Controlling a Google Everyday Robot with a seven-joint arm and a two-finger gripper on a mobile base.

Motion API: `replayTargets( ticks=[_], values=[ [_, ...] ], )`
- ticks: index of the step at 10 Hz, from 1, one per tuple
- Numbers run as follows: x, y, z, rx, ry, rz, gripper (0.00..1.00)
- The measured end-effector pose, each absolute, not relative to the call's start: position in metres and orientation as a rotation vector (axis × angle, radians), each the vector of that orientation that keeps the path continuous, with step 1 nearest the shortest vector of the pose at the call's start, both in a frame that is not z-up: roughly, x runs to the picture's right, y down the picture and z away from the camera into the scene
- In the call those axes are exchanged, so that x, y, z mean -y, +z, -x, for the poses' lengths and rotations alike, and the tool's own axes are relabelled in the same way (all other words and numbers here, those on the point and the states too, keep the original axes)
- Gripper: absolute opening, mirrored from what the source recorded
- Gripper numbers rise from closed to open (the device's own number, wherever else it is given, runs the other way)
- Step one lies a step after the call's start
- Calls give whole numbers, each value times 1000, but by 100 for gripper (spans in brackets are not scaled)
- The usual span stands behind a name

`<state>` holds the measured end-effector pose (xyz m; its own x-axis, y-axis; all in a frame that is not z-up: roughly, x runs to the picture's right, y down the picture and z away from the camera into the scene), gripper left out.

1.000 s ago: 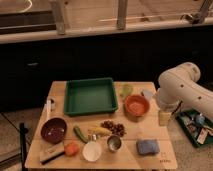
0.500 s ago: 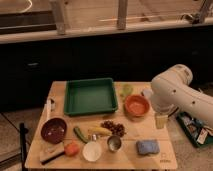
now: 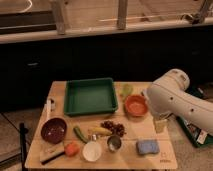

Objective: Place sponge in tray

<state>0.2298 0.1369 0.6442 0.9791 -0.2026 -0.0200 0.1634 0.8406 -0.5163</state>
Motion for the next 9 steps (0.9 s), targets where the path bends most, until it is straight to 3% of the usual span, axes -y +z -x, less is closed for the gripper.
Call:
replayTargets(
  ticks=[9],
  values=[
    [-155, 626, -166, -66, -347, 528, 80]
  ],
)
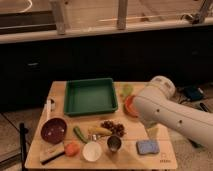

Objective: Place sponge in tray

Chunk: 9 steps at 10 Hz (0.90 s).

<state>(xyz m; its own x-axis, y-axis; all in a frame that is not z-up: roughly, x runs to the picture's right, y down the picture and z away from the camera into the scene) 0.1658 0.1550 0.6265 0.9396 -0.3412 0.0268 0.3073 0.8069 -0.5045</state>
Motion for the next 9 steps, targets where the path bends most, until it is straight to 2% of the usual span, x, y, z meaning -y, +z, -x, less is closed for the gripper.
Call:
replayTargets(
  ticks=[9],
  values=[
    [-162, 623, -78, -57, -538, 519, 80]
  ],
)
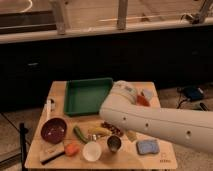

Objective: Place sponge in tray

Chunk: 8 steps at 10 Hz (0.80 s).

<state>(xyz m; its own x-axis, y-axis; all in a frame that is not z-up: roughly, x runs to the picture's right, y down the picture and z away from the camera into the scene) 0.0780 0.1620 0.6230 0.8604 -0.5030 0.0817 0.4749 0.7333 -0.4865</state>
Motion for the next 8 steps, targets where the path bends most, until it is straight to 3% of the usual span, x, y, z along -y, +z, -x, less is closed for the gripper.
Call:
replayTargets(
  ticks=[2, 8],
  values=[
    [-159, 624, -76, -55, -549, 514, 72],
    [-140, 626, -54, -33, -566, 503, 9]
  ],
)
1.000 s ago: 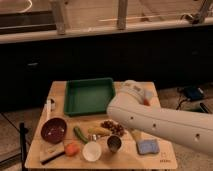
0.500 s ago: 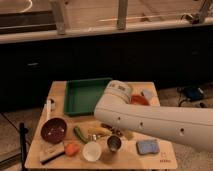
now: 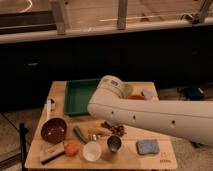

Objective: Place sponge in tray

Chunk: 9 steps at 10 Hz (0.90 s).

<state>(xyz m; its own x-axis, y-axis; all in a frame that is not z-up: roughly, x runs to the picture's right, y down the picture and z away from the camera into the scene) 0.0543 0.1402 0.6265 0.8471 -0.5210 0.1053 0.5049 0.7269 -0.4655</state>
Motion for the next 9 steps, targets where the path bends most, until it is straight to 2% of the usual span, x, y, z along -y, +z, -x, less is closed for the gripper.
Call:
replayTargets(
  ticks=[2, 9],
  values=[
    [-134, 627, -54, -32, -564, 495, 3],
    [-123, 629, -40, -7, -576, 469, 3]
  ],
)
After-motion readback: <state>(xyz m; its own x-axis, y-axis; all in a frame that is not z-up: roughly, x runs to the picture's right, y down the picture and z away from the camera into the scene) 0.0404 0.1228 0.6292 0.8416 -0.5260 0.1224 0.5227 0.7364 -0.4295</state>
